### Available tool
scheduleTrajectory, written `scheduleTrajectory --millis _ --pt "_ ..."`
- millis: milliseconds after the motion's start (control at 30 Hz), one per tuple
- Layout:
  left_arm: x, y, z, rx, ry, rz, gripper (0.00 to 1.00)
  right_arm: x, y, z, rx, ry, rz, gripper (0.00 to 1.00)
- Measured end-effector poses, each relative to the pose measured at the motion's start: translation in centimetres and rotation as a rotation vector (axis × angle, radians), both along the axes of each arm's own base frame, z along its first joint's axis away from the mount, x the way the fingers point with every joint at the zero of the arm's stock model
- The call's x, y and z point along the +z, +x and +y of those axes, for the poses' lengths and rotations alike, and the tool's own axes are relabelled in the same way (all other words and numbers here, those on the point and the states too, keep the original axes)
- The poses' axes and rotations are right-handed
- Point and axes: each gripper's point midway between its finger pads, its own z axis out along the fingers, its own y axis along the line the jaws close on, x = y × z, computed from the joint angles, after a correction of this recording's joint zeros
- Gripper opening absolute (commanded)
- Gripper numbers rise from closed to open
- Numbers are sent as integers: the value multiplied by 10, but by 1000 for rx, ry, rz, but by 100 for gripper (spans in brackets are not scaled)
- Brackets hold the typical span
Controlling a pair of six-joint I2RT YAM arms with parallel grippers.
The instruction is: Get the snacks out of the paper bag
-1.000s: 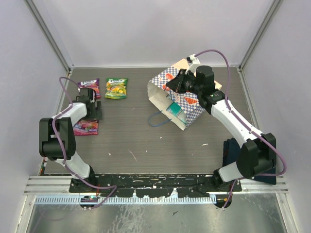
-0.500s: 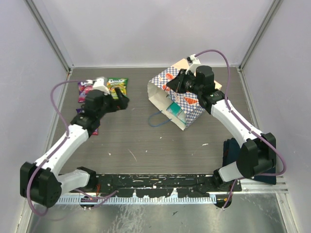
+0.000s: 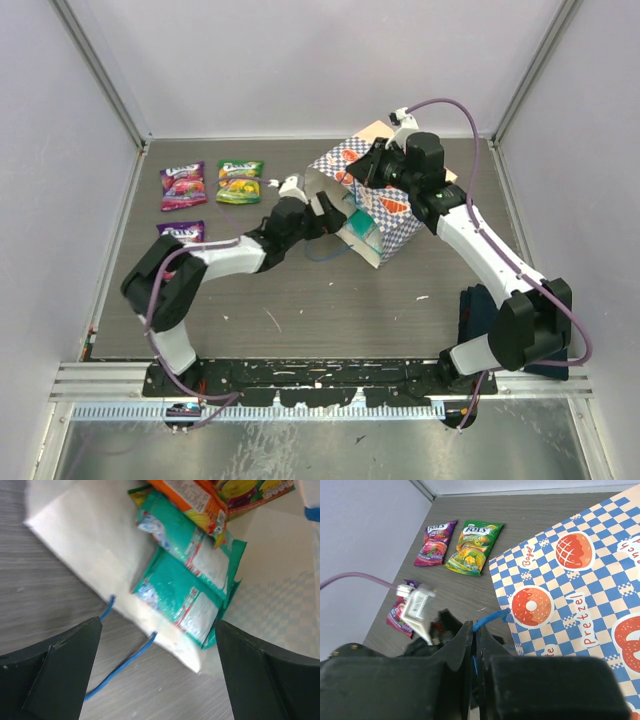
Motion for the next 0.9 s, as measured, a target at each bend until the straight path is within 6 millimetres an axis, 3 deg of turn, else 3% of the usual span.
scheduleTrajectory --millis 167,367,567,733,900 --pt "-8 23 -46 12 -67 -24 82 10 -4 -5 -20 0 -16 1" --pt "-21 47 -73 32 -32 -71 72 16 -8 -9 -30 -4 -24 1" --pt "-41 58 -67 57 90 -113 56 18 -8 -10 -33 -9 -31 1" --pt "-64 58 -58 50 194 -112 51 18 -8 -10 -31 -17 -36 1" --pt "-72 57 -56 29 238 -113 49 18 -8 -10 -30 -20 -39 1"
